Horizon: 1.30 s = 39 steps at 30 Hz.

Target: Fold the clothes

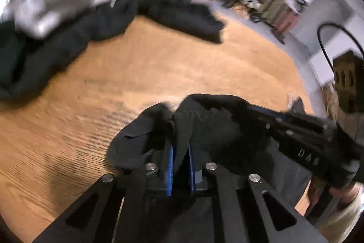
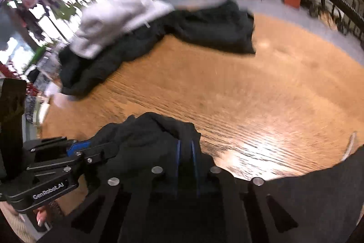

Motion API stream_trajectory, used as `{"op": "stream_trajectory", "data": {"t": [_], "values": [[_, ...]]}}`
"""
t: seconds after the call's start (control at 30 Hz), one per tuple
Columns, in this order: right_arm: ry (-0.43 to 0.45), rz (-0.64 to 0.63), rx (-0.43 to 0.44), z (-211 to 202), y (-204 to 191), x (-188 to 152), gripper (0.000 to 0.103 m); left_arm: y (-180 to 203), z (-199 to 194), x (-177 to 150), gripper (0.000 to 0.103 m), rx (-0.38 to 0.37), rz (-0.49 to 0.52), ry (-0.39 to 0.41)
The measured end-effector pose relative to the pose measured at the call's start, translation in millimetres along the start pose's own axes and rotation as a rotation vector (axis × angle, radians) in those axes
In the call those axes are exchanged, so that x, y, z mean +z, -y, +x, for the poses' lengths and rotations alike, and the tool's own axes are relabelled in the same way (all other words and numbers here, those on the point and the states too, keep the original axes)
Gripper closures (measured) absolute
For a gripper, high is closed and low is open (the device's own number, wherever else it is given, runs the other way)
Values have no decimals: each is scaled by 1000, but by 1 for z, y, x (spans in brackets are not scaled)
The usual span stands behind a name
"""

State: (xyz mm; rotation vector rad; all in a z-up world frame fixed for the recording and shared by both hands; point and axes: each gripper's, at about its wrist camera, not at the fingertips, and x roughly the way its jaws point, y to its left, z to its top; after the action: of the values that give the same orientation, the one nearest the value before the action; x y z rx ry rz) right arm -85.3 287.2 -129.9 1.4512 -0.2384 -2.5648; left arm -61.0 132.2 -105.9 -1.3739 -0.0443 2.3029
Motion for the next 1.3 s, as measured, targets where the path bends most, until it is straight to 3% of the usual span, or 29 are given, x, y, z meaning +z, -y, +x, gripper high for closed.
{"op": "stream_trajectory", "data": {"t": [0.17,0.3,0.47,0.77,1.3], "values": [[117,-72,0,-79,-22,-39,92,29,-45,-22,92,-35,110,47],[101,-65,-37,-100,-17,-73,92,47,-59,-43,92,-51,166,63],[23,-45,-114,-90,-5,-96,85,54,-52,-65,92,-64,174,23],[39,-94,-161,-70,-26,-71,67,48,-8,-106,92,-72,155,-106],[-4,-164,-169,-48,-57,-71,60,53,0,-119,92,-61,177,-141]]}}
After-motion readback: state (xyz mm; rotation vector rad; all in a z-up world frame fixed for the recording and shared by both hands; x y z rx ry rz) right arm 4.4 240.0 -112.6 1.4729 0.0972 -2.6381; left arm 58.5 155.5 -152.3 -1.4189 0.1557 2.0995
